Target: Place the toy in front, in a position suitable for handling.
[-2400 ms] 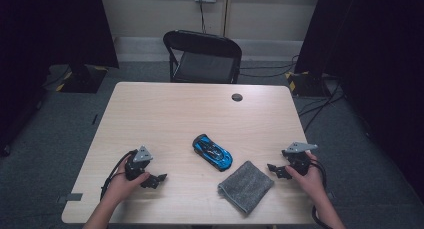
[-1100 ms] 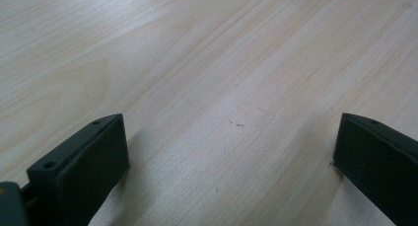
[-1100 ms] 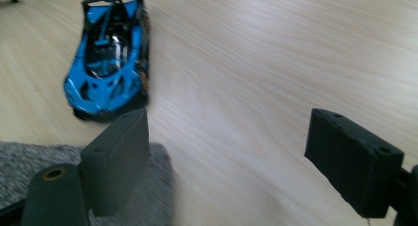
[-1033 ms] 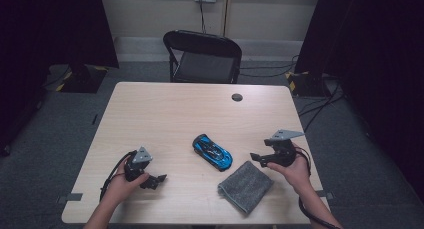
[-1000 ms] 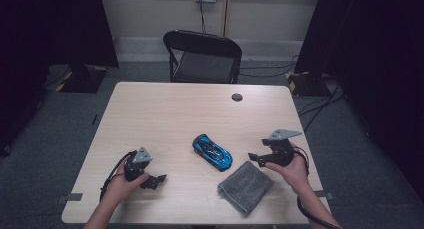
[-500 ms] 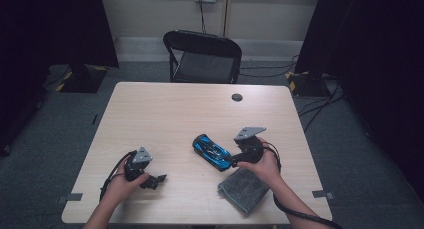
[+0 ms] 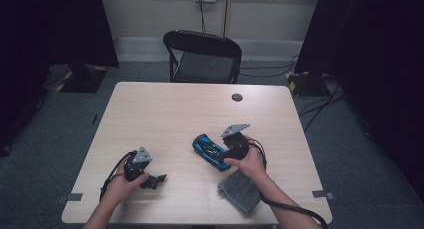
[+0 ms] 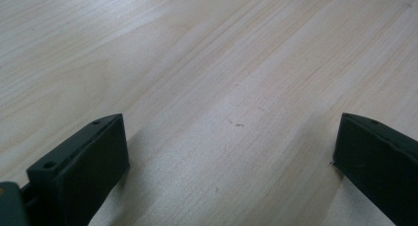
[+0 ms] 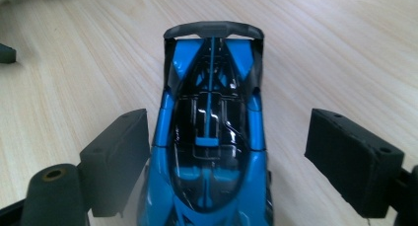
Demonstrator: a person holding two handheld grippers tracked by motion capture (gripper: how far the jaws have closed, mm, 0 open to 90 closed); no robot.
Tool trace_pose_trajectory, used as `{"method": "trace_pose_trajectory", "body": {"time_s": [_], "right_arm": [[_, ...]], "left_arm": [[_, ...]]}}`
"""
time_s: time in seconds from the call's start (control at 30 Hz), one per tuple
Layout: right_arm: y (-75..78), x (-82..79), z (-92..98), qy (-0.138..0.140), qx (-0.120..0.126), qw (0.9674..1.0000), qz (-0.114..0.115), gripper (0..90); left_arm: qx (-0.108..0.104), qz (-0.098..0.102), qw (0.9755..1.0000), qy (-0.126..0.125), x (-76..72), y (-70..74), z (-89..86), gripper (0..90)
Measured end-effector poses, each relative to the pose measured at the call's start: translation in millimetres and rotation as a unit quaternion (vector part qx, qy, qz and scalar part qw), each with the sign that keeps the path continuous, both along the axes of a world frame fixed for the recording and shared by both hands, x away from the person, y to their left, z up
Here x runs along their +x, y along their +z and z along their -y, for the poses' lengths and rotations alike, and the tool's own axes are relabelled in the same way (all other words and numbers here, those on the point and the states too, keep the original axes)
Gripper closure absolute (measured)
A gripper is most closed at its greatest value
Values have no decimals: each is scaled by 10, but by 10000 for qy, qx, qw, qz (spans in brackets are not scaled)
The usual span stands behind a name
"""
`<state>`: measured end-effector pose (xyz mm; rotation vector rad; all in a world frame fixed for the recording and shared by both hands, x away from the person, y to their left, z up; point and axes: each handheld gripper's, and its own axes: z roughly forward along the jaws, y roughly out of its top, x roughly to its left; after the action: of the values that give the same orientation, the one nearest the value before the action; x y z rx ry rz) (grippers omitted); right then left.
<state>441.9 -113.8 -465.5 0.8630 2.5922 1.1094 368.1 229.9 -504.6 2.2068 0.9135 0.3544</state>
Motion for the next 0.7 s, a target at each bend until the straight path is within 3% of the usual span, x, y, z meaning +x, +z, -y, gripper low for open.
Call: {"method": "trace_pose_trajectory", "body": {"time_s": [0.5,0.7], "right_arm": [[-199,-12,-205,62,-361,9993,-61,168],[-251,-7,-187,-10,-301,9995,-78,186]], "left_arm": [[0,-2,10000,-4,0,0,0,0],[-1,-2,10000,-3,0,0,0,0]]}}
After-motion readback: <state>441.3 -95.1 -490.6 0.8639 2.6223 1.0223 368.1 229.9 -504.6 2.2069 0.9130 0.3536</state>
